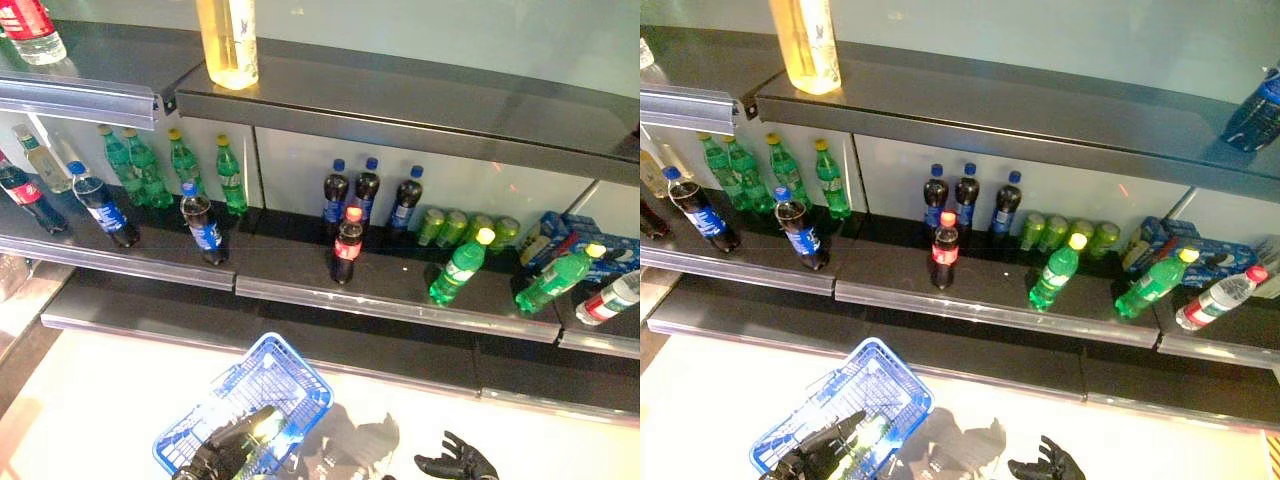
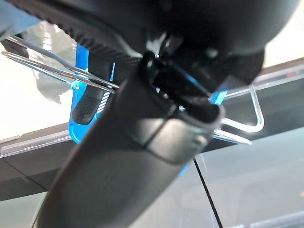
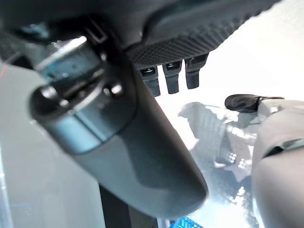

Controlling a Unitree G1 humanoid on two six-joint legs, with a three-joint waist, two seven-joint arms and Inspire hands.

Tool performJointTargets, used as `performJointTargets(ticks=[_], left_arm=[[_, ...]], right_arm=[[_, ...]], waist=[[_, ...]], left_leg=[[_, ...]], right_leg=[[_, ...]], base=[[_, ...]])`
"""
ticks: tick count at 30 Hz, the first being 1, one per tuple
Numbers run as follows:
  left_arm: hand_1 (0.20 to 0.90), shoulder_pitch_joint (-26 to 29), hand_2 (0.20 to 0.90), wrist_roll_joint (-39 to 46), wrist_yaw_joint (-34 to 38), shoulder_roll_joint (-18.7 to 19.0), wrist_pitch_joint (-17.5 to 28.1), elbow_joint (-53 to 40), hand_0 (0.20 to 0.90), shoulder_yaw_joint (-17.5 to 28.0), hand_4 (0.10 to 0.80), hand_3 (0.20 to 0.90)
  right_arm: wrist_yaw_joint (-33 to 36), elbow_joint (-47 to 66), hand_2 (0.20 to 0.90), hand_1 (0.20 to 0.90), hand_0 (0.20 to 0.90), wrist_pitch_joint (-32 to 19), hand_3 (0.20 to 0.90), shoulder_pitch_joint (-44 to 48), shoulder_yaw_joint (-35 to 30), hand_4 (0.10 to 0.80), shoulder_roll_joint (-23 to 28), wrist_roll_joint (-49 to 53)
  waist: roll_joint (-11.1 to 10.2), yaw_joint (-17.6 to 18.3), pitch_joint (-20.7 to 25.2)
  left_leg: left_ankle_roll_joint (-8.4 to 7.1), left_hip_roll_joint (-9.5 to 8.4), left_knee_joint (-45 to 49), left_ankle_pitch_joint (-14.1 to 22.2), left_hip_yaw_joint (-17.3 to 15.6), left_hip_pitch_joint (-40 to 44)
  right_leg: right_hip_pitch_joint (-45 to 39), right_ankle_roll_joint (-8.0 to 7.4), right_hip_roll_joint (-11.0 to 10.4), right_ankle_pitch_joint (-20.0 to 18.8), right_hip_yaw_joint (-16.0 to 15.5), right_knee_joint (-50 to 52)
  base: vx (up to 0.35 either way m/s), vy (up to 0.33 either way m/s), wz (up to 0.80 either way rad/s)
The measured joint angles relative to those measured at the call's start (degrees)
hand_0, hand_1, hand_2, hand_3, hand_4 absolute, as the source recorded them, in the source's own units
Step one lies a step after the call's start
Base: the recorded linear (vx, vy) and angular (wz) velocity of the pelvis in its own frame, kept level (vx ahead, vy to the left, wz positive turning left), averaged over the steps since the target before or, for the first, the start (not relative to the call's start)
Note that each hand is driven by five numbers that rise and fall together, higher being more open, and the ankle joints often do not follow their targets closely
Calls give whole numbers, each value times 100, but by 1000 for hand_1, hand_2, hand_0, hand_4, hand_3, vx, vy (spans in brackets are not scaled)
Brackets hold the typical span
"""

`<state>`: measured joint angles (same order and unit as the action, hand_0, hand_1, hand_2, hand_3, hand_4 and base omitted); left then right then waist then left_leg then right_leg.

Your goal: Pick up the drink and place into the basket.

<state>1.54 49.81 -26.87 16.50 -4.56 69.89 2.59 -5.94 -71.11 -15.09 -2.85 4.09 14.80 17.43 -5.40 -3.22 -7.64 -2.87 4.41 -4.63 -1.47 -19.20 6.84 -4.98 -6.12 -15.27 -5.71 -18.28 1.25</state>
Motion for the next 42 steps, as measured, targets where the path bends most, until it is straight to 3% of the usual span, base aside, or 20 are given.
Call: performJointTargets(ticks=[4,6,9,12,13,14,16,21,29,42], left_arm=[[300,90,300,7,45,32,-104,116,300,-188,100,200],[300,108,300,23,45,101,-87,88,300,-401,100,200],[300,98,300,66,53,115,-86,92,300,-416,100,200],[300,96,300,106,52,86,-10,113,300,-384,100,200],[300,85,300,96,44,122,15,132,300,-395,100,200],[300,43,300,69,11,182,13,146,300,-428,100,200],[300,-51,300,65,-13,34,66,216,300,-419,100,200],[300,-55,300,70,-39,-59,127,191,300,-417,100,200],[300,-95,300,107,-35,-203,90,-31,300,-546,100,200],[300,-166,300,117,-26,-209,89,-78,300,-508,100,200]], right_arm=[[-14,4,900,900,900,1,900,18,47,800,-3,10],[-24,-46,900,900,900,10,900,-50,153,800,-20,25],[-24,-43,900,900,900,-5,900,67,153,800,-21,77],[-46,-46,900,900,900,-46,900,170,160,800,-33,143],[-50,-52,900,900,900,-66,900,156,155,800,-68,205],[-52,-81,900,900,900,-71,900,64,153,800,-119,274],[-45,-201,900,900,900,-76,900,94,144,800,-90,294],[-43,-138,900,900,900,-82,900,177,134,800,-56,278],[-16,-93,900,900,900,31,900,170,134,800,163,277],[-21,22,900,900,900,69,900,149,136,800,162,274]], waist=[[118,80,-23],[86,159,1],[95,196,7],[123,275,4],[-10,397,72],[-102,474,132],[83,504,254],[350,498,146],[556,503,47],[521,497,81]], left_leg=[[269,-19,-71,-15,154,3],[357,-26,-68,-32,369,-12],[368,-32,-32,-45,552,-112],[208,-10,-32,-98,1104,-172],[118,-90,-44,-118,1288,-204],[54,-207,-64,-79,1409,-187],[-64,-29,-70,-28,1389,-154],[-203,121,-33,-87,1466,-159],[-167,113,-72,-92,1519,-179],[-160,73,-73,-92,1605,-82]], right_leg=[[444,20,-120,-300,66,828],[463,-179,-112,-180,218,954],[469,-353,113,-22,347,593],[364,-297,578,-147,790,-674],[344,-251,613,-276,1016,-636],[235,-96,582,-92,1092,-614],[194,-13,727,76,1175,-548],[85,81,884,126,1036,-636],[16,63,826,156,882,-653],[-163,33,806,196,730,-641]], base=[[67,74,14],[76,-48,57],[99,-88,24],[248,-209,37],[235,-211,89],[186,-193,75],[157,-179,31],[121,-159,15],[45,-42,10],[60,7,6]])
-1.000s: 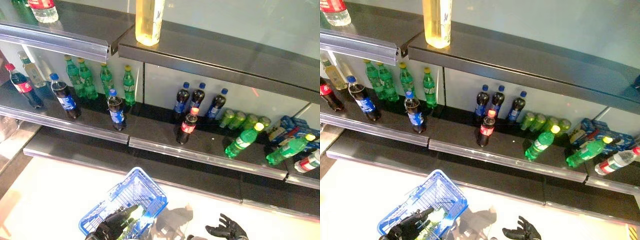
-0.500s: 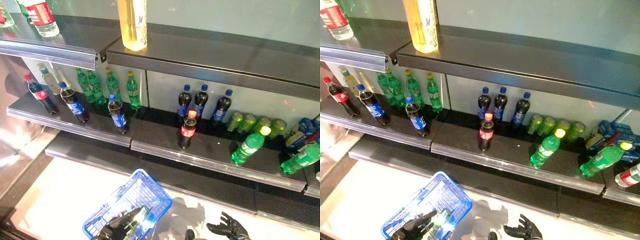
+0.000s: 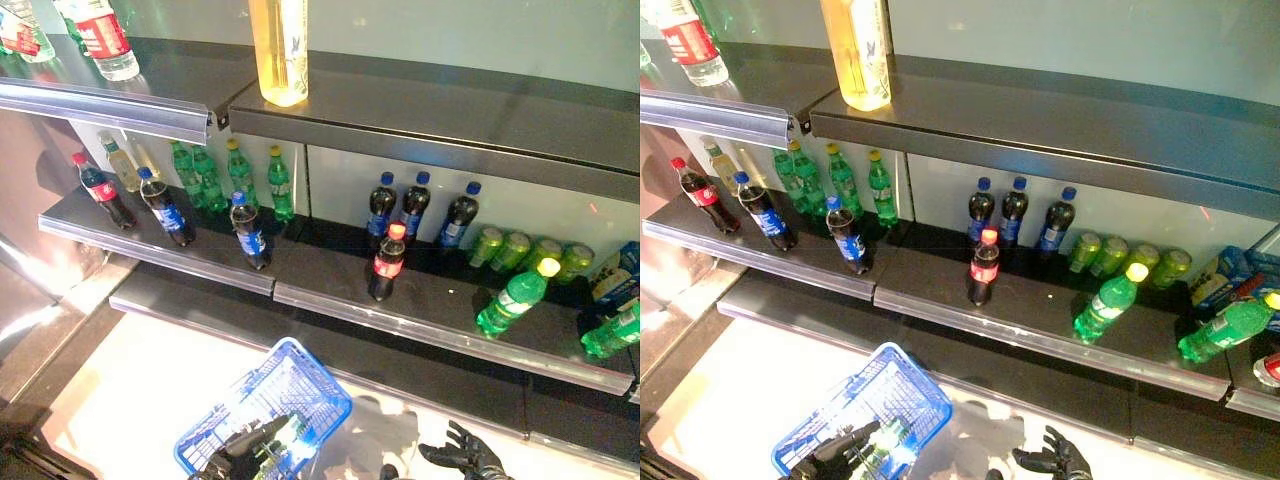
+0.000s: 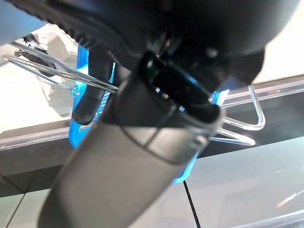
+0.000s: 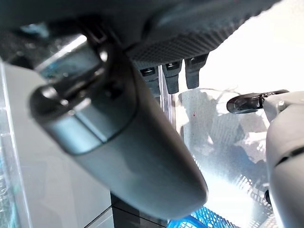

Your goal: Pick up the drink and place into the basket.

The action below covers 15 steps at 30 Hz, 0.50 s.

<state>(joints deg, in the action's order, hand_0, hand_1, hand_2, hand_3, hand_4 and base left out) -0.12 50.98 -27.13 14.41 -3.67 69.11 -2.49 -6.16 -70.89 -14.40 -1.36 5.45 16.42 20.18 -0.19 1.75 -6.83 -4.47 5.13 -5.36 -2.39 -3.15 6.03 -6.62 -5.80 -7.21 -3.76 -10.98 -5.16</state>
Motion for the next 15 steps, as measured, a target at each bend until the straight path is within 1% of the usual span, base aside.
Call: performJointTargets(ticks=[2,4,5,6,7,8,9,10,11,13,14,15], left_arm=[[300,-9,300,0,1,3,4,0,300,12,100,200],[300,-3,300,6,2,15,14,-12,300,9,100,200],[300,15,300,98,19,24,31,-57,300,-39,100,200],[300,57,300,157,19,31,46,-67,300,-44,100,200],[300,155,300,249,43,26,59,-70,300,-84,100,200],[300,305,300,402,69,42,112,-123,300,-241,100,200],[300,513,300,466,76,65,121,-208,300,-315,100,200],[300,725,300,470,143,41,113,-232,300,-378,100,200],[300,846,300,513,155,31,127,-300,300,-426,100,200],[300,1087,300,642,146,21,216,-476,300,-464,100,200],[300,1204,300,667,146,4,251,-526,300,-480,100,200],[300,1310,300,714,141,0,274,-575,300,-540,100,200]], right_arm=[[-1,3,900,900,900,0,900,-37,2,800,0,0],[-1,4,900,900,900,3,900,-54,30,800,1,1],[1,5,900,900,900,1,900,-27,80,800,9,9],[2,6,900,900,900,1,900,7,103,800,11,9],[7,9,900,900,900,0,900,82,136,800,13,15],[8,-14,900,900,900,-21,900,202,203,800,35,20],[10,-11,900,900,900,-16,900,379,242,800,68,22],[22,-15,900,900,900,-3,900,522,263,800,95,23],[27,-9,900,900,900,-18,900,594,299,800,110,26],[35,4,900,900,900,-89,900,903,367,800,136,43],[45,46,900,900,900,-128,900,1000,375,800,154,83],[61,112,900,900,900,-148,900,1051,378,800,184,141]], waist=[[-12,-1,7],[-26,1,31],[-24,-3,77],[-36,1,85],[-17,6,15],[19,9,-52],[14,14,-298],[59,20,-520],[103,21,-625],[185,4,-1046],[259,18,-1228],[323,14,-1348]], left_leg=[[-2,4,0,-1,5,-9],[-15,5,3,-19,6,-106],[-22,6,30,-67,-7,-327],[-23,6,36,-102,-4,-423],[-19,-18,49,-194,20,-606],[-27,3,83,-261,62,-928],[-19,-18,81,-386,79,-1103],[-8,-39,68,-482,77,-1233],[-9,-30,59,-548,82,-1408],[-32,14,53,-623,82,-1646],[-38,46,52,-695,74,-1761],[-49,77,47,-729,75,-1885]], right_leg=[[6,0,-5,0,-3,6],[110,2,-6,-3,0,19],[358,28,8,-29,6,21],[436,23,0,-68,8,20],[609,32,15,-149,3,26],[928,41,12,-173,10,96],[1040,52,8,-306,-23,28],[1116,46,11,-328,-24,27],[1258,47,19,-339,-19,26],[1465,52,62,-385,-14,25],[1540,72,100,-397,13,27],[1627,89,135,-403,32,27]], base=[[-38,-2,0],[-186,-6,-2],[-249,11,-3],[-301,15,3],[-345,12,10],[-329,-10,25],[-249,-24,36],[-290,-30,45],[-198,-25,34],[-181,-12,22],[-207,-12,29],[-159,-18,32]])
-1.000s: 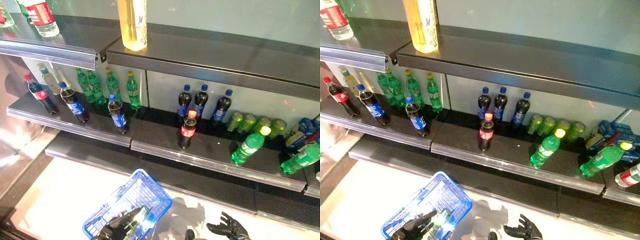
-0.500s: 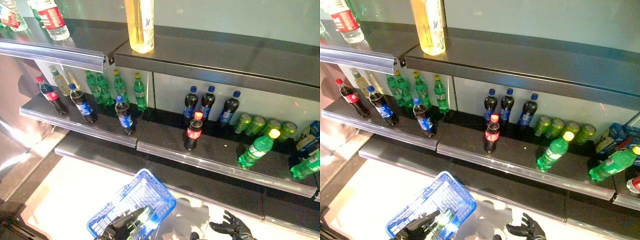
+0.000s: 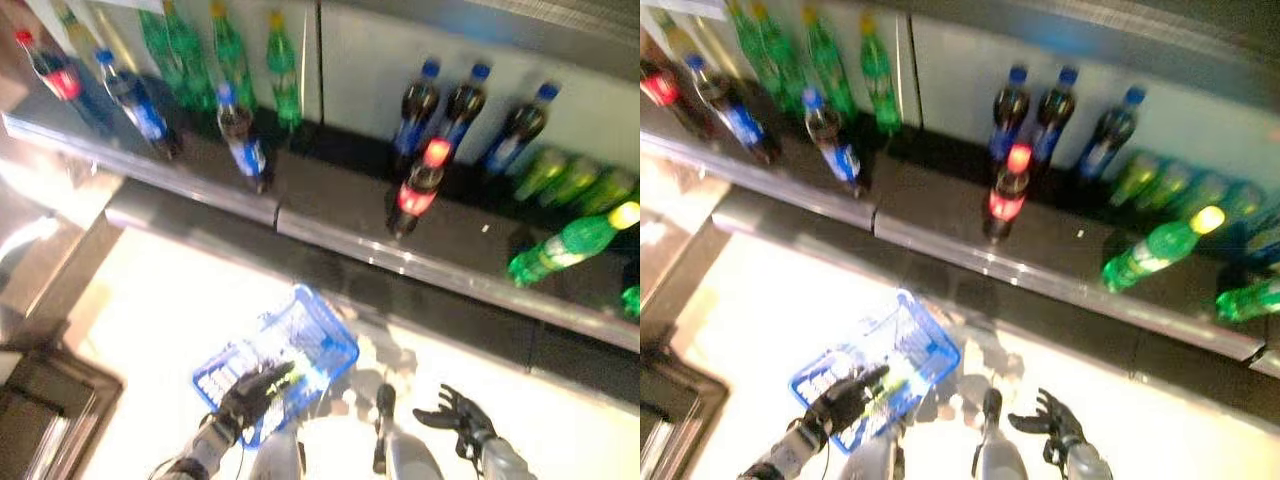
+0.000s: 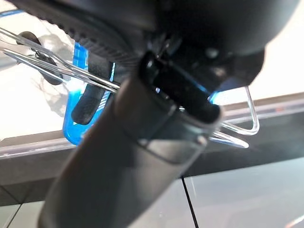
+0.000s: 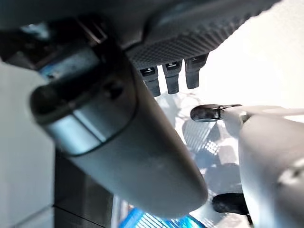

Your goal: Pick up the drink and place into the basket.

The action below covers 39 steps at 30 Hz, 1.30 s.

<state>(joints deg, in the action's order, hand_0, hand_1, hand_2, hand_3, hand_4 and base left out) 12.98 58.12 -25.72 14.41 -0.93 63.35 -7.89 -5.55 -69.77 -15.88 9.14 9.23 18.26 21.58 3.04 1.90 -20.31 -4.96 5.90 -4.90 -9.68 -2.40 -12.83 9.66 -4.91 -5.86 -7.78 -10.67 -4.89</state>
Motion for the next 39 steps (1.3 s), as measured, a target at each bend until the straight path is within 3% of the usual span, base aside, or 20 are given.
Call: performJointTargets(ticks=[3,8,15,19,26,39], left_arm=[[300,280,300,190,-13,12,28,-36,300,-38,100,200],[300,573,300,193,-12,19,45,28,300,-64,100,200],[300,556,300,293,11,172,178,-150,300,-211,100,200],[300,505,300,315,141,252,224,-365,300,-242,100,200],[300,489,300,415,270,313,256,-508,300,-231,100,200],[300,389,300,432,273,411,302,-534,300,-206,100,200]], right_arm=[[76,6,900,900,900,-162,900,274,135,800,55,60],[172,250,900,900,900,-577,900,477,440,800,187,15],[588,1559,900,900,900,-966,900,615,746,800,288,-152],[826,2605,900,900,900,-964,900,590,929,800,374,-424],[1099,4034,900,900,900,-933,900,469,996,800,755,-923],[1935,4929,900,900,900,-1151,900,325,878,800,1119,-1266]], waist=[[74,-15,-380],[41,-7,-541],[-69,-164,-640],[-148,-182,-692],[-256,-169,-750],[-339,-159,-794]], left_leg=[[-4,15,70,-108,-1,-112],[52,-52,346,-16,-2,-255],[65,-92,932,231,14,-515],[51,-106,1072,300,94,-668],[58,-135,1102,266,141,-740],[68,-149,1101,271,97,-688]], right_leg=[[90,-10,18,-23,-8,59],[239,-7,-74,116,-18,404],[774,-5,-233,759,9,1617],[994,38,-270,926,16,1997],[1057,29,-286,939,28,2073],[1037,25,-297,936,89,2056]], base=[[-172,-40,9],[-74,-30,5],[-8,-48,4],[-1,-45,8],[-3,-15,4],[-6,14,-2]])
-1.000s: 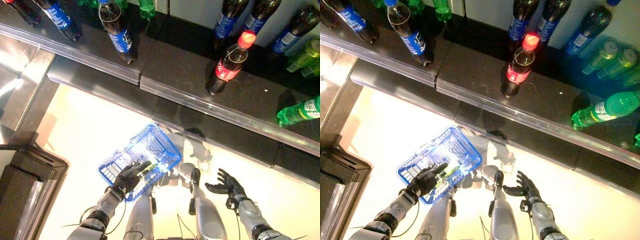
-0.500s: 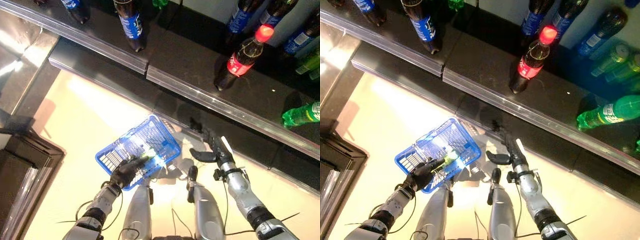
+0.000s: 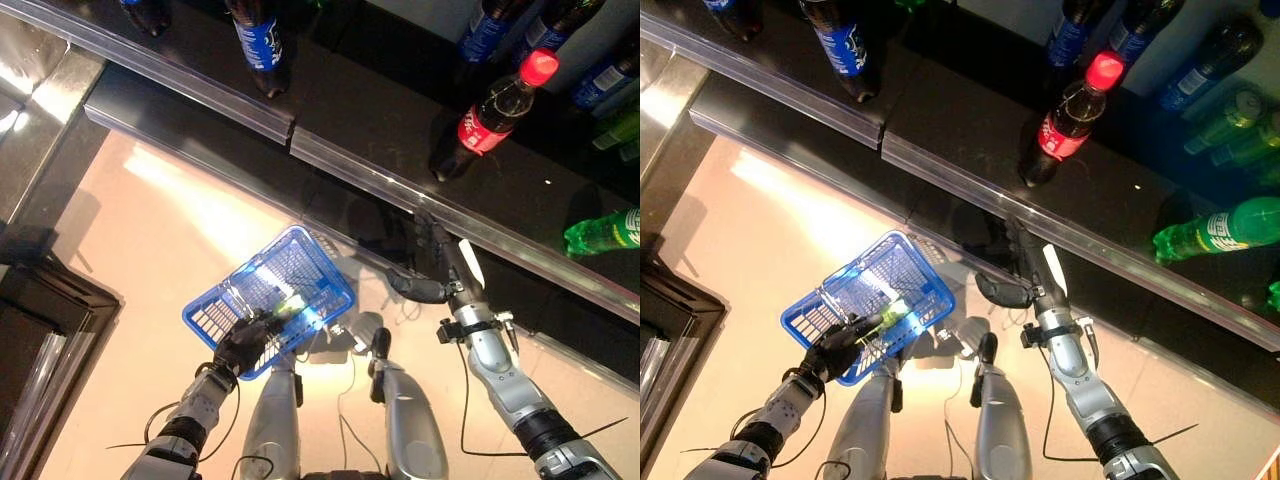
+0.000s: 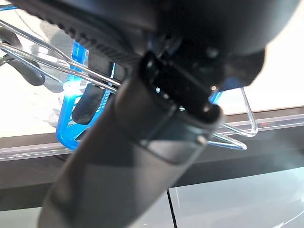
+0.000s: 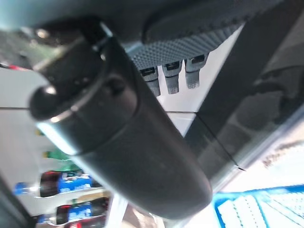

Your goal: Pick up the drink and place into the basket.

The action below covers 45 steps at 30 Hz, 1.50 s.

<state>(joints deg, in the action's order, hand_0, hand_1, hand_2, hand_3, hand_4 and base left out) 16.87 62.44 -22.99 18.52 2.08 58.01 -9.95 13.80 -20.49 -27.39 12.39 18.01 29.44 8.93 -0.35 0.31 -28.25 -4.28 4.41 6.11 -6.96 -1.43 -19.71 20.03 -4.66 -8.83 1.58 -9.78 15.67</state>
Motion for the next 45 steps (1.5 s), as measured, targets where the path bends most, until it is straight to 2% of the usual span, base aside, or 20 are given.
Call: performJointTargets(ticks=[5,12,23,28,33,39,45], left_arm=[[300,-194,300,92,0,-7,125,-41,300,9,100,200],[300,-233,300,99,1,-16,129,-52,300,57,100,200],[300,-445,300,98,5,-27,108,-57,300,215,100,200],[300,-607,300,94,4,-42,64,-76,300,335,100,200],[300,-799,300,90,0,-47,-87,-122,300,467,100,200],[300,-1053,300,-131,-6,-63,-316,-203,300,744,100,200],[300,-1328,300,-339,-40,-46,-540,-299,300,933,100,200]], right_arm=[[349,252,900,900,900,-215,900,-153,-151,800,-4,19],[878,329,900,900,900,-422,900,-285,-431,800,-16,31],[982,439,900,900,900,-542,900,-511,-702,800,-17,504],[980,821,900,900,900,-570,900,-761,-804,800,-16,562],[829,858,900,900,900,-572,900,-812,-930,800,0,844],[386,859,900,900,900,-543,900,-935,-1050,800,1,1382],[-96,1048,900,900,900,-205,900,-1115,-1116,800,10,1584]], waist=[[-13,37,-10],[-14,90,-16],[-10,133,-104],[-13,123,-106],[-15,-10,-105],[-23,-145,-98],[-61,-343,-4]], left_leg=[[23,13,-5,17,-121,83],[42,21,-2,30,-196,99],[56,54,-2,119,-284,419],[41,80,2,181,-287,660],[19,119,223,408,-288,950],[25,77,302,566,-257,1339],[18,32,306,661,-228,1728]], right_leg=[[-70,-54,17,-60,100,-126],[-109,-35,31,-164,152,-244],[-613,-62,93,-366,196,-739],[-979,-76,139,-428,178,-1020],[-1459,-75,183,-428,174,-1207],[-2016,-96,148,-413,82,-1374],[-2465,-153,105,-349,16,-1417]], base=[[-16,34,-11],[5,3,-5],[58,-18,-5],[128,-25,-2],[191,-19,-3],[267,-11,6],[219,-19,4]])
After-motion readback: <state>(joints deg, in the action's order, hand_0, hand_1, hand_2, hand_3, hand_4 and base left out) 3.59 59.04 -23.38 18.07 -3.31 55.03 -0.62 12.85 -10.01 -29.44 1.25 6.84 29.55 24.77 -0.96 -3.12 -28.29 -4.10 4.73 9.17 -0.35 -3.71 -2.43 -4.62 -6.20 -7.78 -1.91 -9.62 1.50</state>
